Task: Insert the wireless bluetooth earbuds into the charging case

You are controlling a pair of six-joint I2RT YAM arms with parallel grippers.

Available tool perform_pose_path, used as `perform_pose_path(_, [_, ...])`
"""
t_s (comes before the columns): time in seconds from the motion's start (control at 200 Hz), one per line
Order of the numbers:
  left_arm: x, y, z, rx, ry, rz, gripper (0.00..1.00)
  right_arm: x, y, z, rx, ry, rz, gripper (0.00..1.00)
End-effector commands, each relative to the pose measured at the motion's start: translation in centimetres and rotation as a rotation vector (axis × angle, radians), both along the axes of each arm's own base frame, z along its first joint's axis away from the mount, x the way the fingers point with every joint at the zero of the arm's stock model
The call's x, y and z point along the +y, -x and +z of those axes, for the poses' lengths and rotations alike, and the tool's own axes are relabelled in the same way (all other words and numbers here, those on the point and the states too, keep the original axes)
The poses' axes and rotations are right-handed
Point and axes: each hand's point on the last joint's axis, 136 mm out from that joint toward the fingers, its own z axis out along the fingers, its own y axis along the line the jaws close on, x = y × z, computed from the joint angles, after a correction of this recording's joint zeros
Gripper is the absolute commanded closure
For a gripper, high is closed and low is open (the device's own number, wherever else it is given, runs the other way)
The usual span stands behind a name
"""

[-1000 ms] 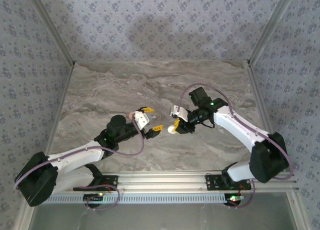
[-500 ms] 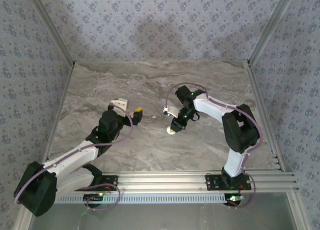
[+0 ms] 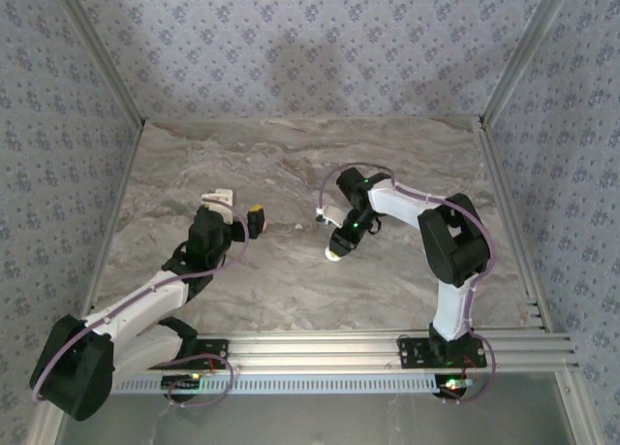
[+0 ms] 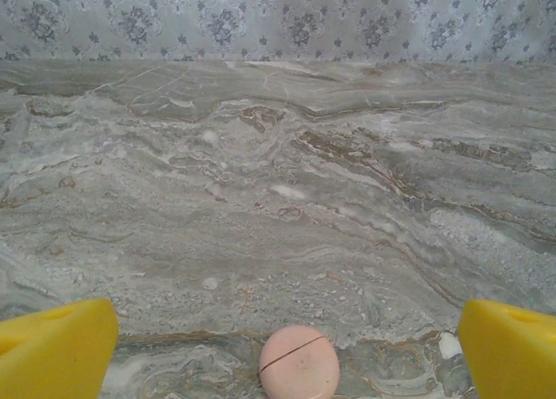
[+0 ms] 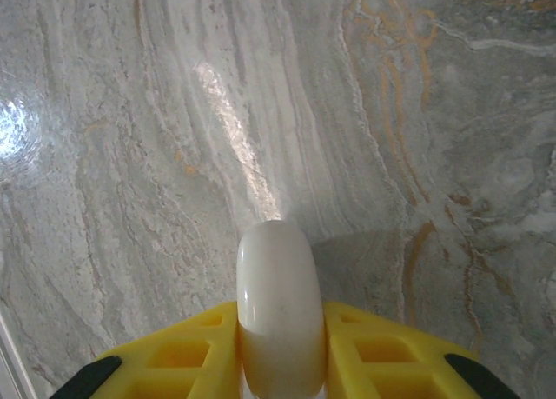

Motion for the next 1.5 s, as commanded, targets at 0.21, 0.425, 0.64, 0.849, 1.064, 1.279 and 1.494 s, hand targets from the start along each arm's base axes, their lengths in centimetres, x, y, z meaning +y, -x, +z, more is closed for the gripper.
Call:
perform_pose_path(0.21, [1.1,-0.9,2.2,-0.043,0.001,0.043,0.0,-0.9,-1.2,-0.4,0.004,0.057,-0.056,0.59])
perform_pose_path(0.425, [2.0,-1.5,2.8,-0.062,-0.044,0.067,0.0,-1.2,-2.3,0.4,-0.055,0.045,-0.089,0.49])
perform_pose_path(0.64, [3.7,-2.6,3.3,-0.081,-0.104,0.116,0.0,-1.1,-4.2,2.7,-0.159,-0.033,-0.135,0.44])
perform_pose_path(0.849, [7.2,-4.3,3.5,-0.083,-0.167,0.231,0.0,-3.4,-6.9,5.9,-0.373,-0.173,-0.277,0.42])
perform_pose_path(1.064, [10.4,-5.9,1.7,-0.06,-0.214,0.333,0.0,-11.0,-9.1,8.9,-0.635,-0.277,-0.596,0.0])
perform_pose_path(1.279, [12.3,-6.9,-1.2,-0.008,-0.226,0.39,0.0,-20.5,-8.5,9.1,-0.853,-0.249,-0.958,0.0])
perform_pose_path(1.494, [13.2,-7.0,-0.9,-0.027,-0.209,0.395,0.0,-26.1,-6.7,6.9,-0.958,-0.193,-1.155,0.0])
